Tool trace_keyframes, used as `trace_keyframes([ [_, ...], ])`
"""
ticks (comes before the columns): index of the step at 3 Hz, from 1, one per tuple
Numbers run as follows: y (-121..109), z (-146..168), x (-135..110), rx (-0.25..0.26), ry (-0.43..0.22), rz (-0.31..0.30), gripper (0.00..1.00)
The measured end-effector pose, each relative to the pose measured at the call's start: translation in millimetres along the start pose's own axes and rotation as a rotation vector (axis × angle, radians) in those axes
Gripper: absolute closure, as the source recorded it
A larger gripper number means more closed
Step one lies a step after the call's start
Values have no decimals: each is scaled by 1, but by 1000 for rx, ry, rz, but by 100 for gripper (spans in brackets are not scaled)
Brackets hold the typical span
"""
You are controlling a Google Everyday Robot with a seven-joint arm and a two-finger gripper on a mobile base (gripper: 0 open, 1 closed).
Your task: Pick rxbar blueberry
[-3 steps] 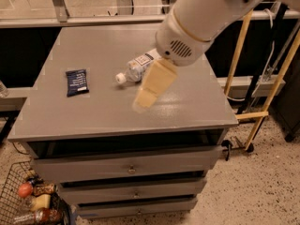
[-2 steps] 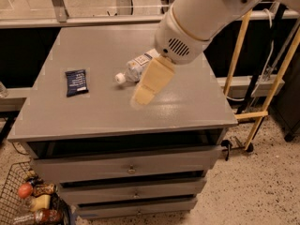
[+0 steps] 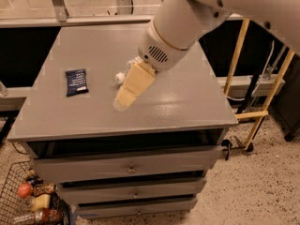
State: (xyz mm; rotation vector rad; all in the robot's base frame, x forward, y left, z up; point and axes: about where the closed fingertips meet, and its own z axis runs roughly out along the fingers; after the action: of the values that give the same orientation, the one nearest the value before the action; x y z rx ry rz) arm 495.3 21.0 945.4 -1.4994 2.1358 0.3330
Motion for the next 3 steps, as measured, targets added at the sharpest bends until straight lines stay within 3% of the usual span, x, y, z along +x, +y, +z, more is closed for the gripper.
trace_keyframes([
  [1, -10, 28, -32, -12, 8, 91, 0],
  [3, -16, 66, -104, -5, 127, 172, 0],
])
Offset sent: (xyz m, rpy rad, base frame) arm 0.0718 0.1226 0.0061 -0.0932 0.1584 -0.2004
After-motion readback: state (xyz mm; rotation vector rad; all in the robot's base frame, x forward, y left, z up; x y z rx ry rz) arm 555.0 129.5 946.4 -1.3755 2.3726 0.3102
